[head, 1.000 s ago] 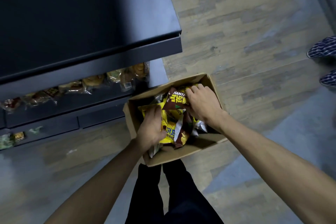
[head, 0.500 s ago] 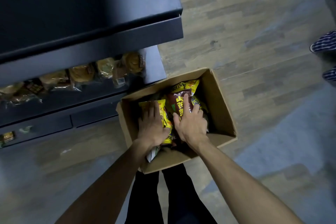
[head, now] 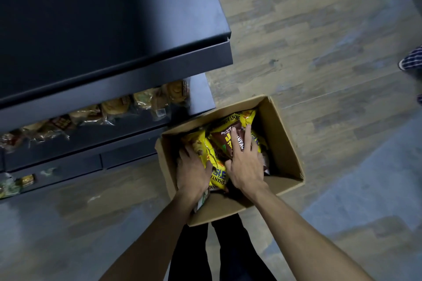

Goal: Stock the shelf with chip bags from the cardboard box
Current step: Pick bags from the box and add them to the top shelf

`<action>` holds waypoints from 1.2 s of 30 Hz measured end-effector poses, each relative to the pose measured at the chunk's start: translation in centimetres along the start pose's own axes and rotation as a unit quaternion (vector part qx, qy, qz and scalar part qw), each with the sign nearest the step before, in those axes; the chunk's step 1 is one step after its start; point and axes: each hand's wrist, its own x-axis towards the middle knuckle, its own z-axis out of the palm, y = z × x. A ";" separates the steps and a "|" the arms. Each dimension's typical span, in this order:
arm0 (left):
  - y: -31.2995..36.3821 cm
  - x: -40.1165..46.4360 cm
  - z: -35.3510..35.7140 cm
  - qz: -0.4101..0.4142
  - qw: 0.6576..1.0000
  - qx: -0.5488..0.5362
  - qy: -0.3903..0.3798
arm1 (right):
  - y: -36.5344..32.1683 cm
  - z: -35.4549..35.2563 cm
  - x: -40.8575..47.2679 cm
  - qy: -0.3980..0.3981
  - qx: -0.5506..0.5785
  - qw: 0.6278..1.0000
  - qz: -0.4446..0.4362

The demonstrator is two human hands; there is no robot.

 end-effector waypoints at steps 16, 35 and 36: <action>1.0 0.8 -1.5 -0.067 0.997 0.002 -0.039 | 0.1 -1.8 -0.7 -0.004 0.081 0.997 0.001; 0.4 0.6 -3.9 0.322 0.922 0.204 -0.074 | 2.7 -3.6 0.7 0.039 0.190 0.981 0.007; 0.2 0.2 -3.6 0.301 0.935 0.185 -0.037 | 2.4 -2.9 1.1 0.030 0.173 0.985 0.004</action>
